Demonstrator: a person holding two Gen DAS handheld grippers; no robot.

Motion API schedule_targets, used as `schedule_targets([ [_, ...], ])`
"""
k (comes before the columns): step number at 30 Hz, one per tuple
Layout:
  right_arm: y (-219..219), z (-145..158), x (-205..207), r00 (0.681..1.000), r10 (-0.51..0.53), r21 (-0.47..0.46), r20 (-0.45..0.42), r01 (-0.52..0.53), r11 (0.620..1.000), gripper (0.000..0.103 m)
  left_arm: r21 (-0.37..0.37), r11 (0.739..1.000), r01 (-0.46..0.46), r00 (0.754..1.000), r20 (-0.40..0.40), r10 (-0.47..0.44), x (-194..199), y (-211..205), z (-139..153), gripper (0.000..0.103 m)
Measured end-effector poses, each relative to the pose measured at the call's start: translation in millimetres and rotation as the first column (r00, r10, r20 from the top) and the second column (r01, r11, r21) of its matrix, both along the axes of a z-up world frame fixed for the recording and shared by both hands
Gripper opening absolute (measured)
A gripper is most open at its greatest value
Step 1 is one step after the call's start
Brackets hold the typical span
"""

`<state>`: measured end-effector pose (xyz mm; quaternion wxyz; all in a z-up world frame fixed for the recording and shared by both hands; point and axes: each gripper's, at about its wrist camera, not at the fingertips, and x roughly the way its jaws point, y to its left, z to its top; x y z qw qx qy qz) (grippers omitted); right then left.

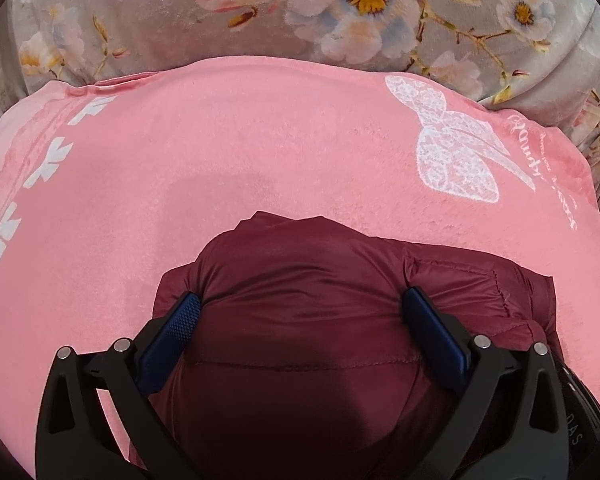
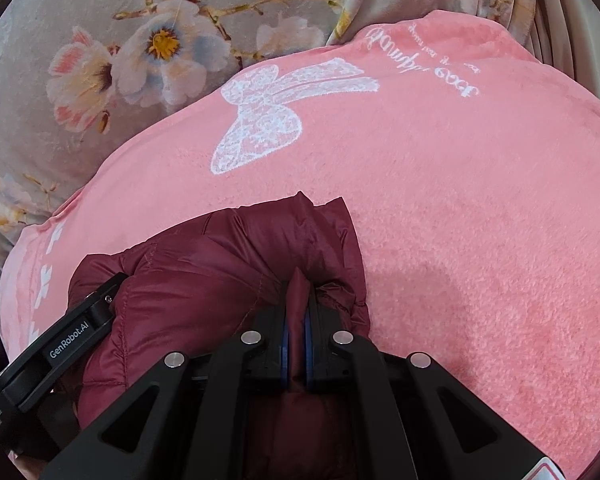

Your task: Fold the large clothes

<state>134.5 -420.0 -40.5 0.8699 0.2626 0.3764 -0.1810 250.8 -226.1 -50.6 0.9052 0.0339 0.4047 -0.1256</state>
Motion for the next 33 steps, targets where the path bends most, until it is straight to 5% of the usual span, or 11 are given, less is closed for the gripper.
schedule_targets([
  [13,-2.5,-1.2,-2.0,1.000,-0.003,0.024,0.025,0.003,1.000,0.002,0.021,1.000,-0.008,1.000,0.011,0.008,0.0,-3.8,-1.5,0.098],
  [20,-24.7,-2.5,-19.4,0.993,-0.002,0.206,0.119,-0.023,0.978,0.006,-0.048,0.999,0.010,0.999,-0.041,-0.012,-4.6,16.1,8.5,0.098],
  [21,-25.0,4.6,-29.6,0.993,-0.004,0.205,0.118,-0.020,0.979,0.009,-0.083,0.996,0.015,0.998,-0.064,-0.020,-11.1,27.7,15.4,0.098],
  [23,-20.5,20.9,-53.4,0.991,0.004,0.160,0.136,-0.026,0.987,0.031,-0.159,0.987,0.022,0.996,-0.087,-0.036,-26.1,49.8,27.9,0.098],
  [28,-8.8,35.4,-105.9,0.989,0.098,0.111,0.111,-0.110,0.988,0.054,-0.257,0.966,0.042,0.980,-0.179,-0.090,-57.8,96.2,32.1,0.098],
  [33,-9.9,7.6,-126.5,0.993,0.108,0.230,0.053,-0.117,0.966,0.060,-0.390,0.920,-0.029,0.935,-0.337,-0.113,-72.6,125.4,-6.1,0.098],
])
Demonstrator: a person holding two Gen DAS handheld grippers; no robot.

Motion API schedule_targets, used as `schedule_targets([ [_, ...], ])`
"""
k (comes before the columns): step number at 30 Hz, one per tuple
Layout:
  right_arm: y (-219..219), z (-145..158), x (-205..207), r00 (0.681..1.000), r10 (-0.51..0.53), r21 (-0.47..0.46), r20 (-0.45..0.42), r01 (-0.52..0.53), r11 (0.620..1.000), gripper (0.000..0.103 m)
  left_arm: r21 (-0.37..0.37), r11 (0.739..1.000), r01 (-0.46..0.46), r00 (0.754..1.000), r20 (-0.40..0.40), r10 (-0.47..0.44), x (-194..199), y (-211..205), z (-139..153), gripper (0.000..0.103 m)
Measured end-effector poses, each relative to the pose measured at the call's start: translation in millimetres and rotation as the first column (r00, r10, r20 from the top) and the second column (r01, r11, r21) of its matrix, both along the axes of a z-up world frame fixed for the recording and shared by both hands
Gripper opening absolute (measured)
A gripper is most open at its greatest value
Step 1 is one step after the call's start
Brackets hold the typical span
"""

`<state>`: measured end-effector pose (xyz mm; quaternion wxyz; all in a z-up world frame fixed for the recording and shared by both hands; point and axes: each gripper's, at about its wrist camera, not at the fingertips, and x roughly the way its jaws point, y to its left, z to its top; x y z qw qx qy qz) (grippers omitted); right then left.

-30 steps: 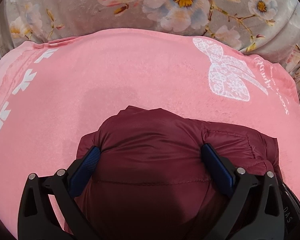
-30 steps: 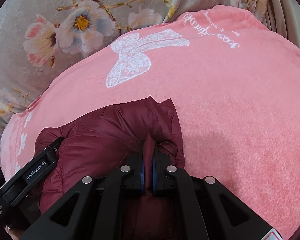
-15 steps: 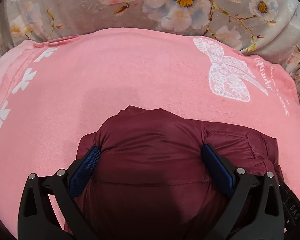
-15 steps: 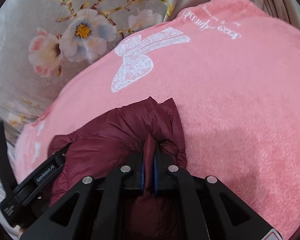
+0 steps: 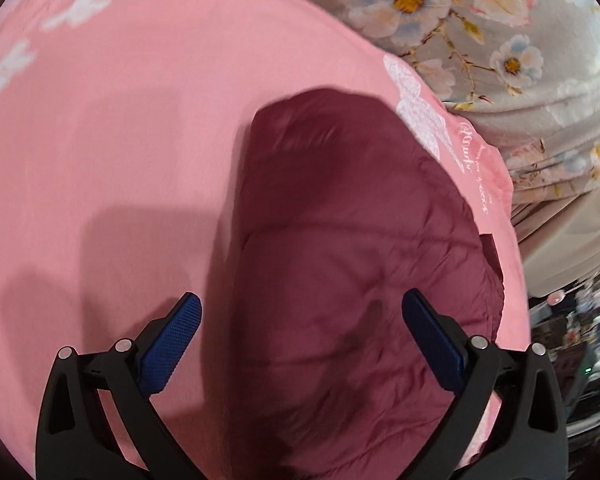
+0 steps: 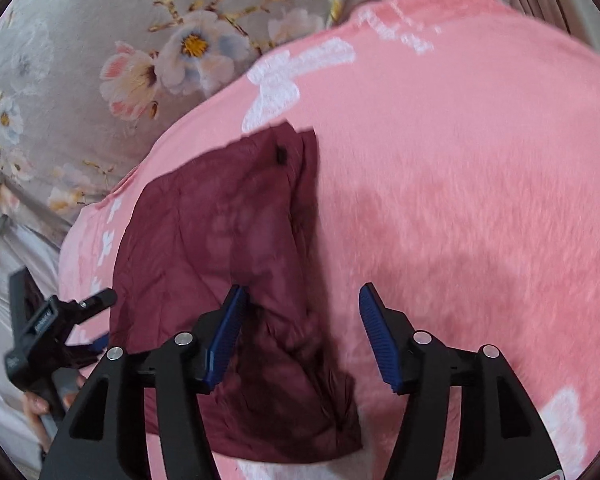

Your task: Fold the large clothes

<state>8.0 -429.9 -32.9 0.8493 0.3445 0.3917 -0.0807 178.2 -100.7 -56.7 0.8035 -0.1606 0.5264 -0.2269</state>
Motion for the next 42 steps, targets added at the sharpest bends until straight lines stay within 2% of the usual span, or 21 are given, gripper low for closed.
schedule_targets([
  [1,-0.6,-4.9,-1.4,1.000,0.000,0.032,-0.001,0.000,0.999,0.060,-0.029,1.000,-0.008,0.999,-0.037,0.007,-1.9,3.6,-8.9,0.098],
  [3,1.1,-13.4,-5.5,1.000,0.010,0.103,0.012,-0.011,0.995,0.056,-0.042,0.999,-0.008,1.000,-0.022,0.007,-8.8,5.6,-10.7,0.097],
  [4,3.9,-15.6,-6.6,1.000,0.014,0.124,0.017,-0.016,0.992,0.043,-0.021,1.000,0.008,1.000,-0.022,-0.008,-12.1,3.0,-9.3,0.092],
  [5,6.6,-15.8,-8.1,0.999,0.023,0.148,0.031,-0.027,0.989,0.032,-0.008,1.000,0.028,0.999,-0.021,-0.028,-15.3,0.5,-7.4,0.080],
  [7,12.4,-8.6,-14.9,0.999,0.020,0.149,0.043,-0.026,0.989,0.021,-0.024,0.997,0.076,0.997,-0.029,-0.076,-20.0,-1.2,-3.3,0.066],
  [9,18.9,2.3,-24.6,0.998,0.023,0.145,0.056,-0.031,0.989,0.018,0.000,0.996,0.092,0.996,-0.008,-0.092,-29.8,3.0,5.2,0.058],
  [14,44.4,20.8,-67.0,0.998,0.051,0.147,0.025,-0.054,0.988,0.018,-0.047,0.985,0.164,0.986,-0.035,-0.165,-64.5,30.3,15.7,0.046],
  [15,48.8,23.9,-73.5,0.998,0.058,0.144,0.020,-0.060,0.988,0.019,-0.050,0.982,0.182,0.982,-0.038,-0.184,-74.7,36.3,17.2,0.046],
  [18,64.1,24.6,-97.9,0.997,0.079,0.143,0.011,-0.079,0.987,0.031,-0.030,0.978,0.206,0.977,-0.041,-0.207,-95.6,50.3,14.4,0.050],
  [19,67.1,22.5,-102.0,0.997,0.074,0.139,0.004,-0.074,0.988,0.040,-0.026,0.980,0.198,0.979,-0.039,-0.199,-97.2,52.5,13.0,0.052],
  [20,68.7,21.2,-103.1,0.997,0.072,0.134,0.001,-0.071,0.988,0.048,-0.021,0.982,0.187,0.982,-0.028,-0.188,-99.8,55.7,12.7,0.057],
  [23,70.3,15.6,-100.3,0.998,0.055,0.131,-0.004,-0.054,0.990,0.061,-0.018,0.988,0.153,0.988,-0.012,-0.153,-99.7,58.9,12.0,0.075],
  [28,69.2,3.4,-87.6,0.999,0.030,0.192,0.015,-0.033,0.981,0.076,-0.001,0.991,0.131,0.991,-0.008,-0.131,-95.0,50.3,6.8,0.085],
  [30,68.3,-0.4,-83.9,0.999,0.027,0.209,0.022,-0.031,0.977,0.078,-0.016,0.992,0.127,0.991,-0.033,-0.127,-91.2,44.6,-0.3,0.085],
  [33,68.6,-3.1,-80.7,0.999,0.033,0.213,0.042,-0.041,0.976,0.080,-0.044,0.993,0.111,0.992,-0.059,-0.114,-89.3,38.2,-9.4,0.092],
  [38,70.3,-5.2,-75.3,0.996,0.062,0.210,0.069,-0.075,0.975,0.080,-0.006,0.992,0.129,0.991,-0.022,-0.129,-90.2,16.6,-4.3,0.094],
  [42,72.6,-7.1,-70.1,0.992,0.075,0.235,0.097,-0.096,0.967,0.068,0.073,0.989,0.132,0.991,0.026,-0.134,-99.8,4.7,7.3,0.090],
])
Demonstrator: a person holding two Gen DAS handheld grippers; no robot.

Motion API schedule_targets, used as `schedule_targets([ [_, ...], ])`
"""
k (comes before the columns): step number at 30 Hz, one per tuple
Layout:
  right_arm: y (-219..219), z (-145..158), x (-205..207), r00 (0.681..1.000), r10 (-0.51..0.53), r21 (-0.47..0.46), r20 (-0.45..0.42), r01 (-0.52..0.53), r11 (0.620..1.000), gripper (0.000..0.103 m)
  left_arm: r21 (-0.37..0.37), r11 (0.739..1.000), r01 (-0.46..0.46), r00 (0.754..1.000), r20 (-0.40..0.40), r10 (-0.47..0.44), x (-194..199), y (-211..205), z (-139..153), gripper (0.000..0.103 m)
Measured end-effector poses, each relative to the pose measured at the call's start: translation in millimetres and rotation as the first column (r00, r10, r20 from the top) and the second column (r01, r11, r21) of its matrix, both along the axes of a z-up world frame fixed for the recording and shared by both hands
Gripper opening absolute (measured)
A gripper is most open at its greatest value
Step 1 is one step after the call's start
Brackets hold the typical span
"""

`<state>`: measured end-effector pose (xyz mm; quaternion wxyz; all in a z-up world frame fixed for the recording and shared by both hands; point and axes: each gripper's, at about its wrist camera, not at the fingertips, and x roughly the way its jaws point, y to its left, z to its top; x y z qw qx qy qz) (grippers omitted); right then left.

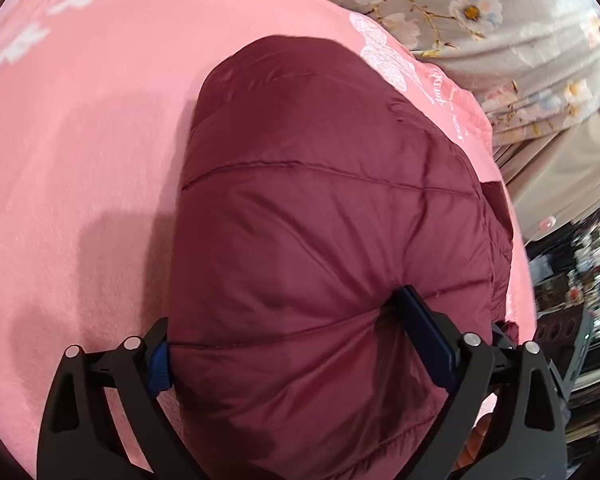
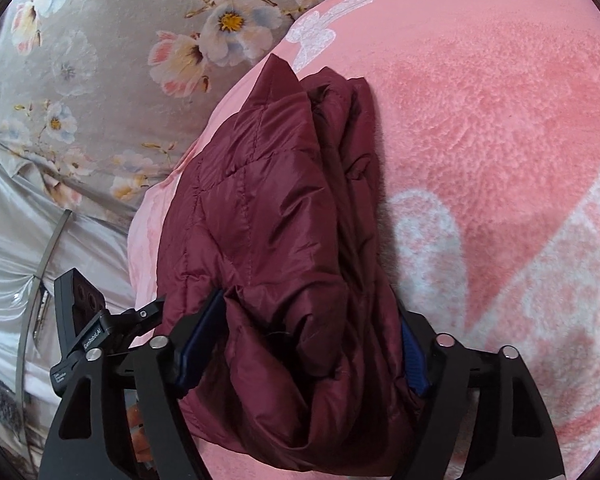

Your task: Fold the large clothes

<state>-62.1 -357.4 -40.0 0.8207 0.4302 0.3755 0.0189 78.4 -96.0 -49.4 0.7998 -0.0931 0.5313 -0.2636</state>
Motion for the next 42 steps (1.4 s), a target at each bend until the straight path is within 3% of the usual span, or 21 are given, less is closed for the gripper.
schedule_targets([
  [2,0.3,0.1,-0.5,1.000,0.002,0.021,0.016,-0.003,1.000,0.049,0.033,0.999,0.010,0.999,0.046,-0.012,-6.7,-3.2,9.2,0.081],
  [4,0.1,5.4,-3.1,0.999,0.002,0.017,0.034,-0.003,1.000,0.037,0.056,0.998,0.027,0.996,0.084,-0.031,-12.7,-4.0,18.7,0.072],
  [7,1.7,18.3,-8.9,0.998,0.004,-0.021,0.058,-0.003,1.000,0.028,0.063,0.997,0.052,0.990,0.129,-0.059,-20.3,-4.3,35.4,0.060],
  [13,12.3,58.9,-25.4,0.992,0.015,-0.129,0.128,0.002,0.992,0.024,0.031,0.995,0.098,0.966,0.236,-0.102,-43.5,-3.9,79.6,0.050],
  [22,17.6,125.8,-60.7,0.957,-0.004,-0.234,0.289,0.074,0.969,0.023,-0.025,0.986,0.163,0.909,0.392,-0.140,-75.3,-8.3,144.7,0.048],
  [32,34.6,208.3,-96.6,0.878,0.011,-0.386,0.479,0.200,0.901,0.023,-0.073,0.970,0.231,0.792,0.594,-0.144,-115.4,-1.4,223.7,0.048],
  [42,52.7,277.1,-118.4,0.778,0.057,-0.423,0.625,0.277,0.863,0.023,-0.103,0.953,0.286,0.638,0.762,-0.109,-146.9,25.5,287.2,0.049],
])
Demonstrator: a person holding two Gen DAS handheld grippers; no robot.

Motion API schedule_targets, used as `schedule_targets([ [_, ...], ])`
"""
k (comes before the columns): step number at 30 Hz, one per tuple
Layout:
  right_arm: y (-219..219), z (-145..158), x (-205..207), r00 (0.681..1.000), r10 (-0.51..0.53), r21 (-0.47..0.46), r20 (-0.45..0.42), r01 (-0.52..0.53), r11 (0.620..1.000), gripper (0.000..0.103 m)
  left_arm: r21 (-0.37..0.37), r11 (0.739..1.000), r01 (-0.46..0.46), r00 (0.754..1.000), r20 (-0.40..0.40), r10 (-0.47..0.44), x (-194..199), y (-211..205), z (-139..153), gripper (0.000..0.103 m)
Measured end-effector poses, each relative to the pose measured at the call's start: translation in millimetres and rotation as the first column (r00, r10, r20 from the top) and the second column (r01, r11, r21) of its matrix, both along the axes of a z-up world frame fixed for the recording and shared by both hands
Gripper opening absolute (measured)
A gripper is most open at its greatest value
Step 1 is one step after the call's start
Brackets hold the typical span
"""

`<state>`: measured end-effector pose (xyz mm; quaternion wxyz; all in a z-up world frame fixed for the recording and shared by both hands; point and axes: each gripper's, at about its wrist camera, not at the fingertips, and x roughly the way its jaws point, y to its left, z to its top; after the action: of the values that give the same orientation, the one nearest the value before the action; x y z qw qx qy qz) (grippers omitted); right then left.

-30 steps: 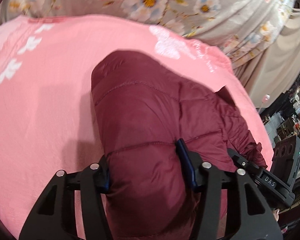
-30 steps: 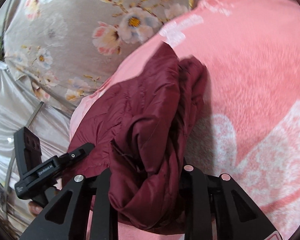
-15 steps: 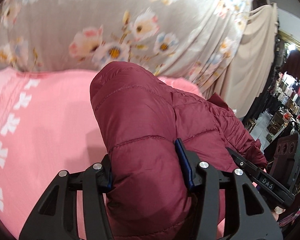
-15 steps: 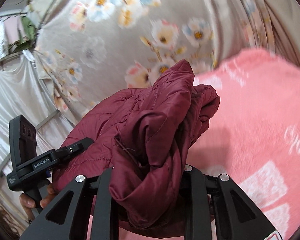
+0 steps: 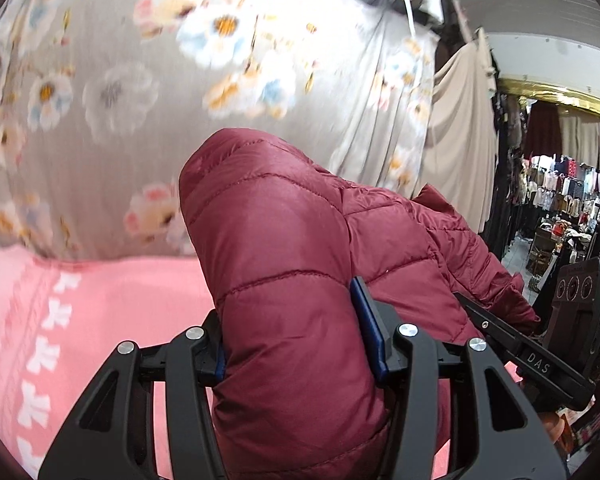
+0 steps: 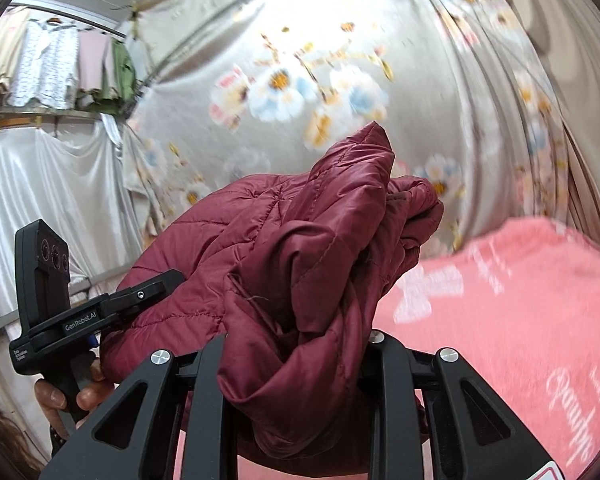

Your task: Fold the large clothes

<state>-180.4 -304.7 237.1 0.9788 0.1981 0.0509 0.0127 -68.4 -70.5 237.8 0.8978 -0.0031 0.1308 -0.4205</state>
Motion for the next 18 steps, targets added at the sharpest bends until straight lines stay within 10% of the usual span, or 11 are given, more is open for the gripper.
schedule_targets([
  [18,77.1,72.7,52.5,0.976,0.130,-0.168,0.175,-0.100,0.981,0.023,-0.156,0.985,-0.075,0.970,0.219,0.109,24.2,93.5,52.8,0.050],
])
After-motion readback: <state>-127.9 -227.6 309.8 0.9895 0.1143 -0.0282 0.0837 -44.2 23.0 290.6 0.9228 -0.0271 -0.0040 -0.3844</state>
